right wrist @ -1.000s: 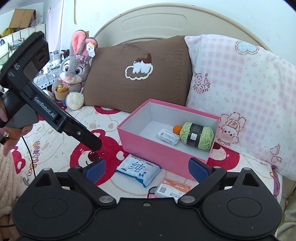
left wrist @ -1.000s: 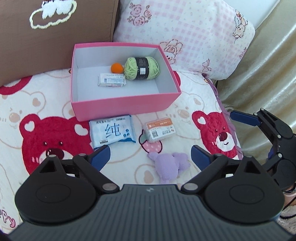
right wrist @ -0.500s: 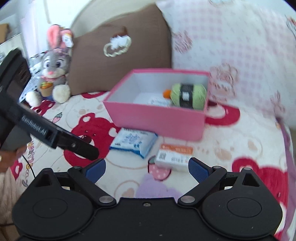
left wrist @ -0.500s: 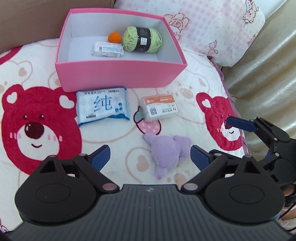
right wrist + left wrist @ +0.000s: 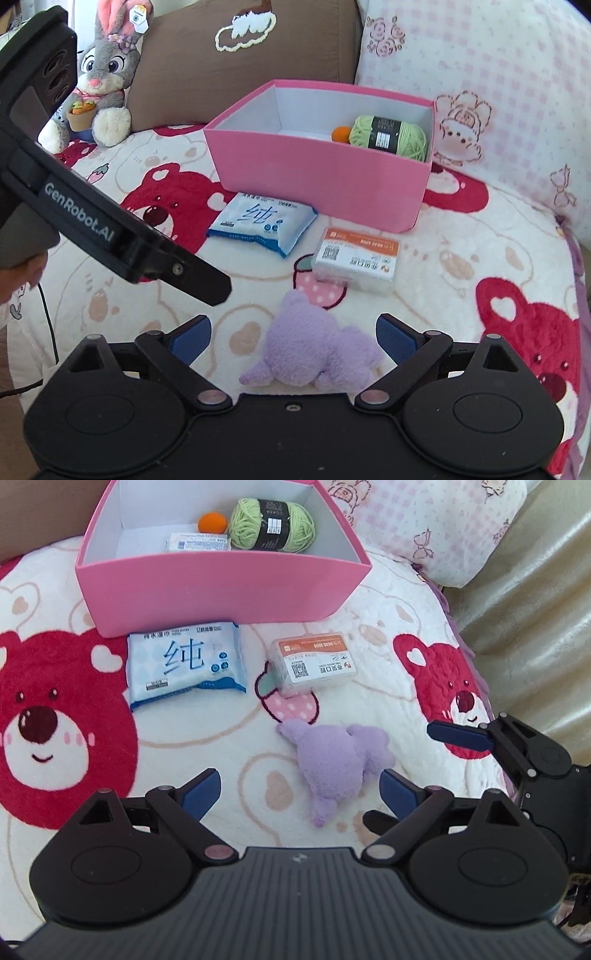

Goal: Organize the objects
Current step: 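Withdraw the left gripper up and away from the pink box, then lower the open left gripper onto the purple plush toy and close it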

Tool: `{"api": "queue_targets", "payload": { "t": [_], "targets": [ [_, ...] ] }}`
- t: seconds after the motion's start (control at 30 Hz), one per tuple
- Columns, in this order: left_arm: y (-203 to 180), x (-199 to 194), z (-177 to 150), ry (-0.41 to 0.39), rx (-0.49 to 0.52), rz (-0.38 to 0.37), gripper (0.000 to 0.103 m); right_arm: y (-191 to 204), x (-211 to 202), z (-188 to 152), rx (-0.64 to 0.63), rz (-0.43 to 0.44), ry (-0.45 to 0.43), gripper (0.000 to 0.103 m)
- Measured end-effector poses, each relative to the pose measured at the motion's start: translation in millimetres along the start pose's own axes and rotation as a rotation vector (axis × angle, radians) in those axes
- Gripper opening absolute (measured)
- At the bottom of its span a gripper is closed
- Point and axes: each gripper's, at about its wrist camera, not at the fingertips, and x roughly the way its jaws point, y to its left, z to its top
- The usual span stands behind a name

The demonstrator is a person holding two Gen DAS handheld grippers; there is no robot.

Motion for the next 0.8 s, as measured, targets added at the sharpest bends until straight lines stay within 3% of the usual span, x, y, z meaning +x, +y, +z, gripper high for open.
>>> {"api": "queue_targets", "payload": {
  "t": [0.27,0.37,0.53,0.8],
  "targets": [
    [1,17,-5,-0.019,-0.019,-0.038,0.092,-7,11,-11,0.046,0.001,0.006,0.098],
    [1,24,-4,-0.043,0.000,-0.051,0.086,-12,19,-15,0.069,0.004,0.017,0.098],
    [4,30,-1,-0.064,0.008,-0.048,0.084,-22,30,-18,0.164,0.070,0.051,0.098],
    [11,57,-5,-0.034,-0.027,-0.097,0.084,-34,54,-27,0.231,0.029,0.112,0.098]
  ]
}}
